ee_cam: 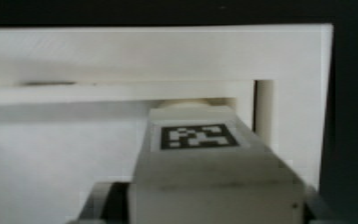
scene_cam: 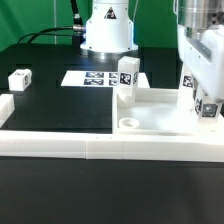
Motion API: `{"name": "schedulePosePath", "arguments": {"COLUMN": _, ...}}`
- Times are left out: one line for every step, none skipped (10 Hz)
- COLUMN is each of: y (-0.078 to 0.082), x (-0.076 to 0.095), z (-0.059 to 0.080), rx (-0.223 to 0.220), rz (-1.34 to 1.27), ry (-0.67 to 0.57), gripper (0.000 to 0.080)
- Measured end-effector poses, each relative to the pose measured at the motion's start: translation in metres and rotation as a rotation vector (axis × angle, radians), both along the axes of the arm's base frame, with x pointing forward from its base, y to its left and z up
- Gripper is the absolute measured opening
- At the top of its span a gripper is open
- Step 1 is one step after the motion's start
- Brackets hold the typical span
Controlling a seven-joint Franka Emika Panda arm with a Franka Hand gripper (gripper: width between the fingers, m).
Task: Assemble square table
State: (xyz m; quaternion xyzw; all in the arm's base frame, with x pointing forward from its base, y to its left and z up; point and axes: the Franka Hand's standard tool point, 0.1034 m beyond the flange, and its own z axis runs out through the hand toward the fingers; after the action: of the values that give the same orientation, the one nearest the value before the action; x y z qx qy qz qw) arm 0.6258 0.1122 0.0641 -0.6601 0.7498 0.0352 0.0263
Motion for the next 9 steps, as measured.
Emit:
{"name": "schedulePosePath", "arguments": {"y": -0.0006, "x": 0.0002, "z": -0.0001, "rx": 0.005, "rz": -0.053, "ry": 0.002, "gripper": 0.0291}}
{"name": "schedulePosePath", "arguments": {"y": -0.0014, "x": 0.0008, "z": 0.0002, "rx": 0.003, "rz": -0.117, "ry": 0.004, "gripper": 0.0291}}
{"name": "schedulePosePath", "arguments": {"y": -0.0027, "x": 0.001, "z": 0.0002, "rx": 0.001, "rz": -0.131, "ry": 0.003, "gripper": 0.0291}}
{"name": "schedulePosePath", "arguments": {"y": -0.0032, "x": 0.0012, "z": 0.0004, "rx": -0.002, "rz": -0.195, "ry": 0.007, "gripper": 0.0291}}
{"name": "schedulePosePath", "arguments": {"y": -0.0058, "x": 0.0016, "z": 0.0009, "rx": -0.008, "rz": -0.225, "ry": 0.008, "gripper": 0.0291}}
{"name": "schedulePosePath", "arguments": {"y": -0.0064, "x": 0.0013, "z": 0.0007, "rx": -0.01, "rz": -0.227, "ry": 0.008, "gripper": 0.0291}}
{"name": "schedulePosePath", "arguments": {"y": -0.0074, "x": 0.0014, "z": 0.0009, "rx": -0.012, "rz": -0.239, "ry": 0.008, "gripper": 0.0291}}
{"name": "schedulePosePath", "arguments": {"y": -0.0074, "x": 0.0013, "z": 0.001, "rx": -0.015, "rz": -0.244, "ry": 0.008, "gripper": 0.0291}}
{"name": "schedulePosePath", "arguments": {"y": -0.0075, "x": 0.0013, "z": 0.0013, "rx": -0.018, "rz": -0.245, "ry": 0.007, "gripper": 0.0291}}
